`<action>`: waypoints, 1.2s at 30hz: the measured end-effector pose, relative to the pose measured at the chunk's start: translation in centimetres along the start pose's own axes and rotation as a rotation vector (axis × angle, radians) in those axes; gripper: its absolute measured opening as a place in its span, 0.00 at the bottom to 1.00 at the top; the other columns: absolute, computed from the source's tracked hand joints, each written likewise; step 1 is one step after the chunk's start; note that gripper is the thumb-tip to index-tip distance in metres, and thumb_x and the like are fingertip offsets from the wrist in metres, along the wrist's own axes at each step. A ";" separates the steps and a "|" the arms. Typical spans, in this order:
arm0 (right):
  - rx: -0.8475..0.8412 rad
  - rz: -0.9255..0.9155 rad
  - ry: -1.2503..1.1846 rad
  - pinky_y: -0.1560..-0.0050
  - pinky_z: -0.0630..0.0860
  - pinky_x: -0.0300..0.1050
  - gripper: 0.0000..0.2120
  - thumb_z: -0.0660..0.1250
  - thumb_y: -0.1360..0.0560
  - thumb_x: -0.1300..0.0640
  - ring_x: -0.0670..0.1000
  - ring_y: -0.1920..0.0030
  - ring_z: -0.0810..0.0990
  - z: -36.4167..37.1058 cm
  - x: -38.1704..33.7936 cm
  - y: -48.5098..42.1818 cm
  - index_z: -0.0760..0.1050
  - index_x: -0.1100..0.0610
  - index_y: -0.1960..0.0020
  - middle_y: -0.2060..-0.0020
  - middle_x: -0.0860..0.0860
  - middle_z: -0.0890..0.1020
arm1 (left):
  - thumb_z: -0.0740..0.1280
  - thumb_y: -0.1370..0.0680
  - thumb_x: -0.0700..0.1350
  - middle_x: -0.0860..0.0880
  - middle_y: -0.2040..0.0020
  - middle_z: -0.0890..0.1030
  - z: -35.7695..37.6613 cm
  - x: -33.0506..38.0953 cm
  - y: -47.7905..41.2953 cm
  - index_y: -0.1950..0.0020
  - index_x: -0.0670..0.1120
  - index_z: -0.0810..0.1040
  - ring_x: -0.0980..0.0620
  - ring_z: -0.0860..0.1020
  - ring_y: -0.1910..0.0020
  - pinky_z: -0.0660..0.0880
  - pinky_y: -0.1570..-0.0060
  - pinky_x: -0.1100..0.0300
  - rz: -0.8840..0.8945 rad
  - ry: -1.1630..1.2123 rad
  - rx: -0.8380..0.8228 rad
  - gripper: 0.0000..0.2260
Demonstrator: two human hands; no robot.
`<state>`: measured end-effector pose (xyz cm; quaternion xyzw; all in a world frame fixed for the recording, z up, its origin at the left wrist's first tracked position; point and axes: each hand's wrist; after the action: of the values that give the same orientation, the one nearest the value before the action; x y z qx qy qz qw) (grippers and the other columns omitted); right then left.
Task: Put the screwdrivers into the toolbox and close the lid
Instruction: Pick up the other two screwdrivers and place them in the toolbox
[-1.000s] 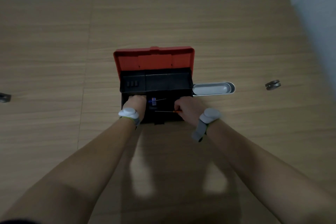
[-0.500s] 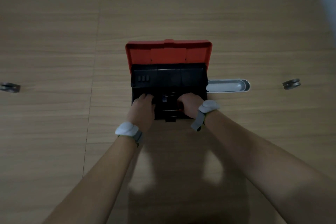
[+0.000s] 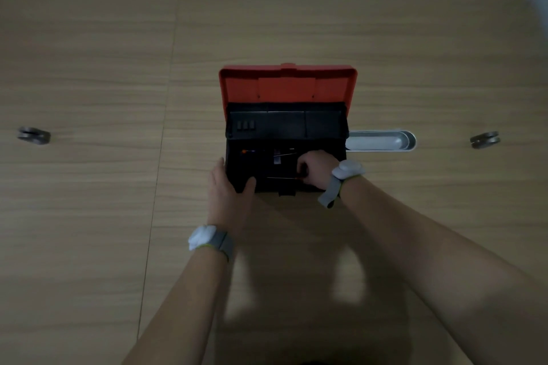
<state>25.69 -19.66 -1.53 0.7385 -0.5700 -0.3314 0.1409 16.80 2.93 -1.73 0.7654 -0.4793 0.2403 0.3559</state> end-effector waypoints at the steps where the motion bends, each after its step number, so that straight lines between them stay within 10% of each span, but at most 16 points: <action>1: 0.015 0.002 -0.006 0.48 0.80 0.48 0.10 0.74 0.24 0.59 0.56 0.46 0.84 -0.1 0.0 0.4 0.83 0.57 0.43 0.45 0.54 0.85 | 0.76 0.23 0.49 0.42 0.26 0.72 0.1 0.0 -0.1 0.19 0.43 0.62 0.41 0.71 0.26 0.71 0.26 0.45 0.012 0.017 -0.021 0.37; 12: 0.334 -0.048 -0.100 0.52 0.82 0.48 0.05 0.67 0.22 0.56 0.52 0.54 0.83 -3.1 -1.2 4.8 0.83 0.52 0.52 0.57 0.50 0.84 | 0.82 0.30 0.57 0.42 0.23 0.68 -0.3 0.1 -0.6 0.17 0.44 0.56 0.40 0.69 0.24 0.71 0.26 0.40 0.068 0.020 -0.127 0.51; 23: 0.863 -0.035 -0.034 0.38 0.78 0.54 0.17 0.69 0.23 0.50 0.58 0.34 0.74 -7.6 -2.2 5.6 0.76 0.49 0.35 0.33 0.51 0.73 | 0.78 0.31 0.68 0.44 0.19 0.60 0.3 -0.1 -0.2 0.15 0.51 0.38 0.37 0.67 0.22 0.69 0.24 0.43 0.042 -0.037 -0.182 0.62; 36: 0.722 0.188 -0.003 0.28 0.69 0.61 0.33 0.66 0.21 0.42 0.61 0.24 0.67 -10.1 -2.3 2.9 0.63 0.52 0.20 0.23 0.52 0.68 | 0.77 0.31 0.68 0.49 0.20 0.60 0.6 -0.9 -0.4 0.16 0.56 0.33 0.39 0.69 0.24 0.72 0.27 0.44 0.035 -0.019 -0.204 0.62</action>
<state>29.76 -20.18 8.42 0.6846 -0.7156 -0.0959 -0.0996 16.80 3.06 -2.91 0.7191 -0.5177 0.1892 0.4232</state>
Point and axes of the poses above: each hand's wrist, its own y-axis away from the middle knuckle, its own z-axis out of the palm, x = y × z
